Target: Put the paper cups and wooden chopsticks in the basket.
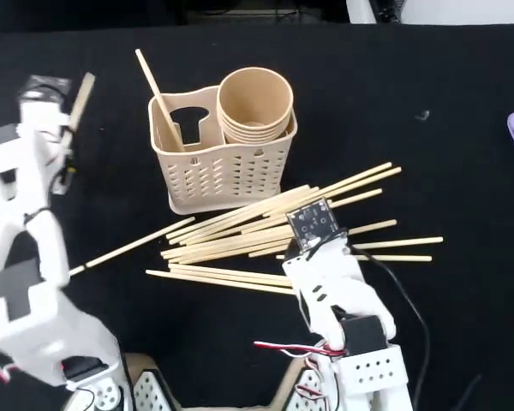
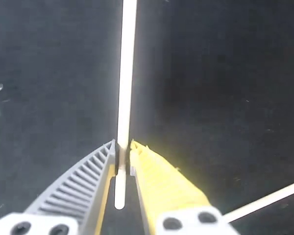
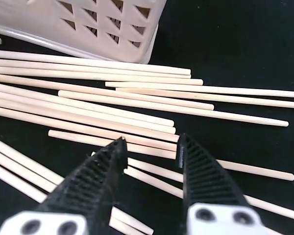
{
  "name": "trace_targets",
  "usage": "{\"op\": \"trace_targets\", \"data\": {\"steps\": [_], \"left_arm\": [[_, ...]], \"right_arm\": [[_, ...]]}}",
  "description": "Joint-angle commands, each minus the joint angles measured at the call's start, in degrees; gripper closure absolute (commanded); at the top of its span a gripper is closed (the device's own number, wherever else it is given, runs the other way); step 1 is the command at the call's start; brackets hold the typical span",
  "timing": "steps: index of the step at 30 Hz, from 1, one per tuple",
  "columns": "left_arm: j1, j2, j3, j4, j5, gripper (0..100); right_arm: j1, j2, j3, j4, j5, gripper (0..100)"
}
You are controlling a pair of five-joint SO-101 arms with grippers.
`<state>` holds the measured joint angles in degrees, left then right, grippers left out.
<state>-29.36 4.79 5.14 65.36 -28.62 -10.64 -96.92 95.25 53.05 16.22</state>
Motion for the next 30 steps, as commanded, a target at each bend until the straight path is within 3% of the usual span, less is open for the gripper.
{"op": "trace_targets", "data": {"steps": [1, 6, 9, 12, 17, 23, 30], "left_arm": [[-1.63, -9.93, 1.98, 0.0, 4.92, 97], [1.36, -22.42, 4.18, 0.0, 25.76, 97], [6.9, -32.44, 4.62, -0.09, 33.67, 97], [15.6, -42.81, 6.73, -1.58, 36.84, 97], [26.24, -53.27, 14.46, -11.87, 40.97, 97], [33.63, -52.31, 16.4, -18.02, 44.4, 97], [39.25, -52.57, 16.48, -18.81, 44.4, 97]], "right_arm": [[-0.79, -0.84, -0.22, 0.18, -0.26, 82.9], [-0.79, -0.84, -0.22, 0.18, -0.26, 82.9], [-0.79, -0.84, -0.22, 0.18, -0.26, 82.9], [-0.7, -0.84, -0.22, 0.18, -0.26, 82.9], [-0.62, -0.84, -0.13, 0.18, -0.26, 82.9], [-0.7, -0.84, 0.13, 0.0, -0.18, 82.9], [-0.7, -0.84, 0.4, -0.26, -0.18, 82.9]]}}
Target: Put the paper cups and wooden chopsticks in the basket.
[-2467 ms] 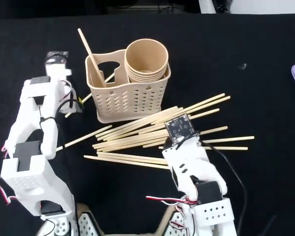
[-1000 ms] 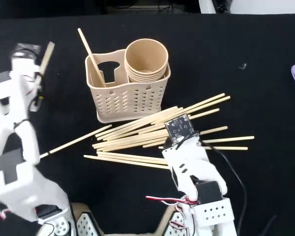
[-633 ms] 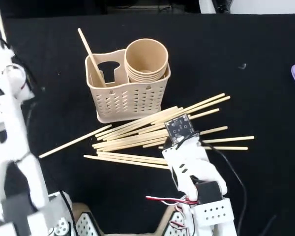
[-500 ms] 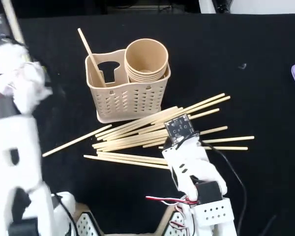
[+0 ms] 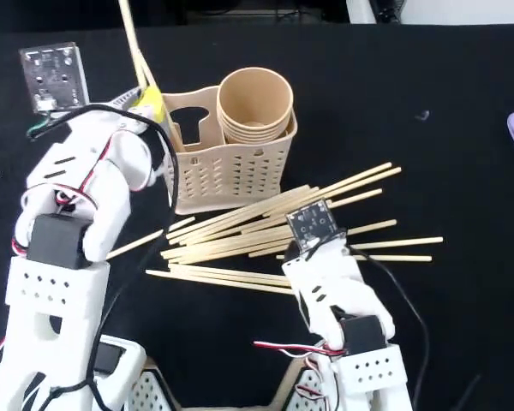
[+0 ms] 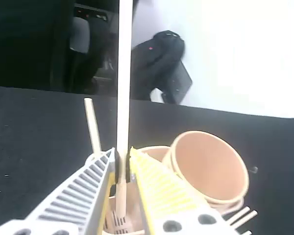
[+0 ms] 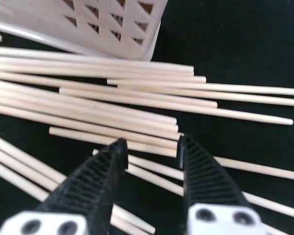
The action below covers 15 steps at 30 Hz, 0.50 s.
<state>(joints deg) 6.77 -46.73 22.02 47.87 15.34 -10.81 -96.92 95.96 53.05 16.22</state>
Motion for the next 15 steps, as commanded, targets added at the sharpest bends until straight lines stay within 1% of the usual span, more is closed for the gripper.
{"op": "trace_targets", "data": {"steps": [1, 3, 8, 13, 15], "left_arm": [[4.0, -0.62, -0.22, -1.67, 0.44, 97], [5.49, -0.18, 1.8, -3.87, 0.44, 97], [6.11, 0.62, 12.97, -17.93, 0.44, 97], [3.21, 0.62, 24.48, -32.26, 0.44, 97], [1.8, 0.53, 28.53, -36.75, 0.44, 97]], "right_arm": [[-0.53, -0.84, -0.31, -0.26, -0.18, 82.9], [-0.44, -0.84, -0.31, -0.26, -0.09, 82.9], [-0.44, -0.84, -0.22, -0.26, -0.09, 82.9], [-0.44, -0.84, -0.22, -0.26, -0.09, 82.9], [-0.44, -0.84, -0.22, -0.26, -0.09, 82.9]]}}
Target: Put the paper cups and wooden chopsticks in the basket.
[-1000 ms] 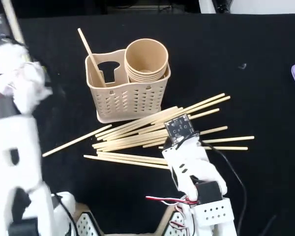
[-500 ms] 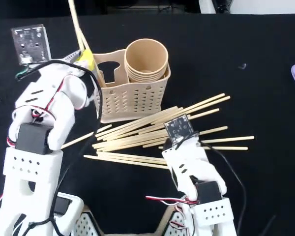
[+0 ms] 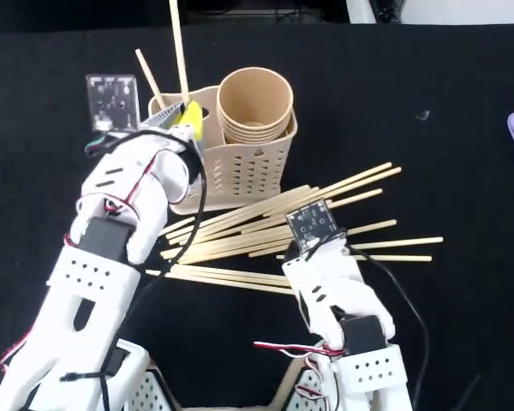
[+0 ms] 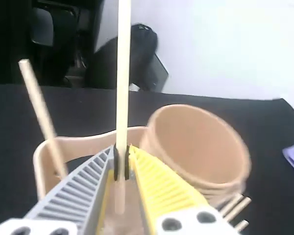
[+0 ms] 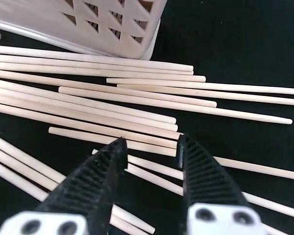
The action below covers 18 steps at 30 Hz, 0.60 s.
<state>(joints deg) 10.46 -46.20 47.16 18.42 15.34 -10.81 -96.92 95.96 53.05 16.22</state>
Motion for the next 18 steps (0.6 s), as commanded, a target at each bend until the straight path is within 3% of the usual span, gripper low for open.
{"op": "trace_targets", "data": {"steps": [1, 7, 12, 18], "left_arm": [[-2.59, 0.0, 4.97, -8.97, 0.44, 97], [-4.53, 0.0, 9.45, -12.04, 0.44, 96], [-4.18, 0.0, 6.2, -7.91, 0.44, 86], [-4.0, 0.0, 1.98, -4.57, 0.44, 85]], "right_arm": [[-0.44, -0.84, -0.22, -0.26, -0.09, 82.9], [-0.53, -0.84, -0.22, -0.26, -0.09, 82.8], [-0.53, -0.84, -0.22, -0.26, -0.09, 82.8], [-0.53, -0.84, -0.22, -0.26, -0.09, 82.8]]}}
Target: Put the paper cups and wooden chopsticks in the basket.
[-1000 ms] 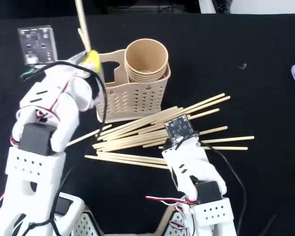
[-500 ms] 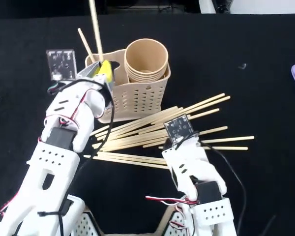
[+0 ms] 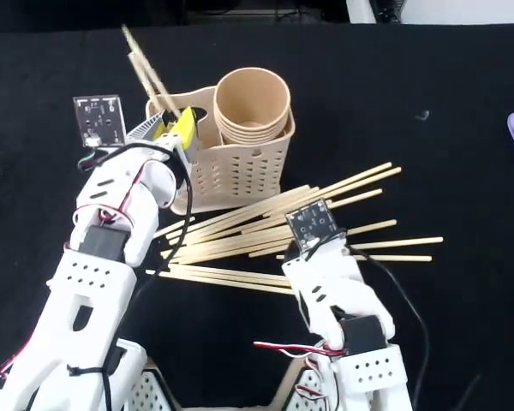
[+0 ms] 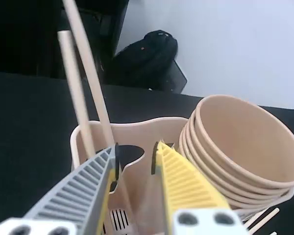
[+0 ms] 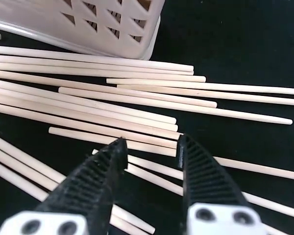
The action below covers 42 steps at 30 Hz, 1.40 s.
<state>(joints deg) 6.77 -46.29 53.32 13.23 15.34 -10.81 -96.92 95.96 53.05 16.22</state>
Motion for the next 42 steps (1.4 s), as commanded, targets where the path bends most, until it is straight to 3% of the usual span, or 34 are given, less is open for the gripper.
{"op": "trace_targets", "data": {"steps": [1, 6, 13, 20, 24, 30, 34, 38, 42], "left_arm": [[-0.31, 0.09, -4.88, 0.62, 0.44, 85], [-0.84, -1.14, -9.1, 0.88, 0.26, 85], [-7.52, -14.07, -10.77, 1.32, -1.05, 85], [-19.21, -21.19, -13.67, 28.4, -12.13, 85], [-25.98, -18.73, -13.49, 41.76, -23.65, 85], [-28.53, -9.93, -10.07, 55.12, -39.82, 85], [-28.09, -1.85, -5.49, 55.3, -48.79, 85], [-28.53, 8.18, -3.65, 48.79, -57.32, 85], [-28.18, 19.6, -4.26, 41.76, -59.6, 85]], "right_arm": [[-0.53, -0.84, -0.22, -0.26, -0.09, 82.8], [-0.53, -0.84, -0.22, -0.26, -0.09, 82.8], [-0.44, -0.84, -0.22, -0.26, -0.09, 82.8], [-0.44, -0.84, -0.31, -0.26, -0.09, 82.8], [-0.53, -0.84, -0.31, -0.26, -0.09, 82.7], [-0.53, -0.84, -0.31, -0.26, -0.09, 82.7], [-0.53, -0.84, -0.31, -0.26, -0.09, 82.7], [-0.53, -0.84, -0.22, -0.09, -0.09, 82.7], [-0.53, -0.84, -0.22, 0.0, -0.09, 82.7]]}}
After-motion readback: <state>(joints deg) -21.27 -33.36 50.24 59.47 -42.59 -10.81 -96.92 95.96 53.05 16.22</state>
